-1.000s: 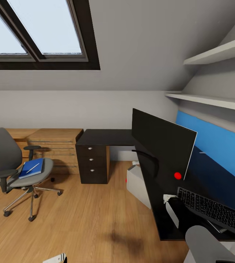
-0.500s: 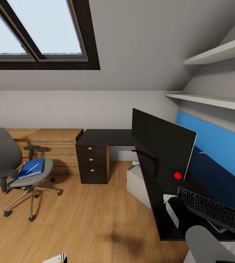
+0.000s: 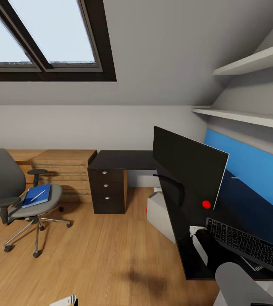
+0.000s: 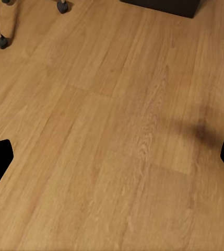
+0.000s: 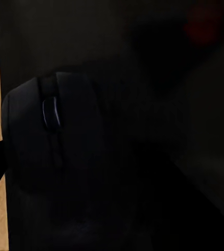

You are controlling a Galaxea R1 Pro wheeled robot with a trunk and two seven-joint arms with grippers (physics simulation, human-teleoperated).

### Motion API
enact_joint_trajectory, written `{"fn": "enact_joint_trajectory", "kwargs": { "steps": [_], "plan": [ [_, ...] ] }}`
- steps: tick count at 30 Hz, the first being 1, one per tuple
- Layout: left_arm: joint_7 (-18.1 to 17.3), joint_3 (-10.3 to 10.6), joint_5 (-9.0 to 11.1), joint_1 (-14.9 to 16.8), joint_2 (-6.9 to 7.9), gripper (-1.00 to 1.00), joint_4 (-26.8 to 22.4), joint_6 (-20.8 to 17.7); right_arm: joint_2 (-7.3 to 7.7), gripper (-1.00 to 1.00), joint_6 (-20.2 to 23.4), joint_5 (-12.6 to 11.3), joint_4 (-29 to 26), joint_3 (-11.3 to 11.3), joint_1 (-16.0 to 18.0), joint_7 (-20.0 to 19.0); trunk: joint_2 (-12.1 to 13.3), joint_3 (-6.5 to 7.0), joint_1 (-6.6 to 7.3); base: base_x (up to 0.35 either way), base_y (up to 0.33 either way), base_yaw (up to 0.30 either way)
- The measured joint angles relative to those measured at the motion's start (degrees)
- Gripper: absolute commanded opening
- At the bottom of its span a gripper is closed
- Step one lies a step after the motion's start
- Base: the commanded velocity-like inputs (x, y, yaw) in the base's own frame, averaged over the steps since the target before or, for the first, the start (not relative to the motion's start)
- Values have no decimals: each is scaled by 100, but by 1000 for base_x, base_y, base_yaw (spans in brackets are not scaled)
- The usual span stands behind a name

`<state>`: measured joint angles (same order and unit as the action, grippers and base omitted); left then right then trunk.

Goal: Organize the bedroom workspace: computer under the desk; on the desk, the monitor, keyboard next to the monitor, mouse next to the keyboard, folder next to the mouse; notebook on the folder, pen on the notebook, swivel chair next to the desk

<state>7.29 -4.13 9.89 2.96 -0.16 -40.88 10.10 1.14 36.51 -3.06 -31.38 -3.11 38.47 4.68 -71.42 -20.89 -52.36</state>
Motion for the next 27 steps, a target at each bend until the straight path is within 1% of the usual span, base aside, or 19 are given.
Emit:
{"fn": "enact_joint_trajectory", "kwargs": {
  "steps": [16,21,23,25,27],
  "plan": [
    [-2,-3,0,0,8,100,0,26,-7,-100,-27,5,-32,-1,0,1,0,0,0,0,0,0],
    [0,-9,0,0,8,100,0,27,-7,-100,-27,0,-69,-7,0,-6,199,89,109,0,0,0],
    [4,-11,0,0,8,100,0,28,-7,-100,-31,-1,-243,-13,-1,-69,279,125,153,0,0,0],
    [6,-11,0,0,8,100,5,29,-13,-100,-4,-6,-786,-25,-11,-167,359,162,197,0,0,0],
    [6,-11,0,0,8,100,6,28,-15,-100,14,-7,-1090,-28,-27,-186,440,197,241,0,0,0]
  ]
}}
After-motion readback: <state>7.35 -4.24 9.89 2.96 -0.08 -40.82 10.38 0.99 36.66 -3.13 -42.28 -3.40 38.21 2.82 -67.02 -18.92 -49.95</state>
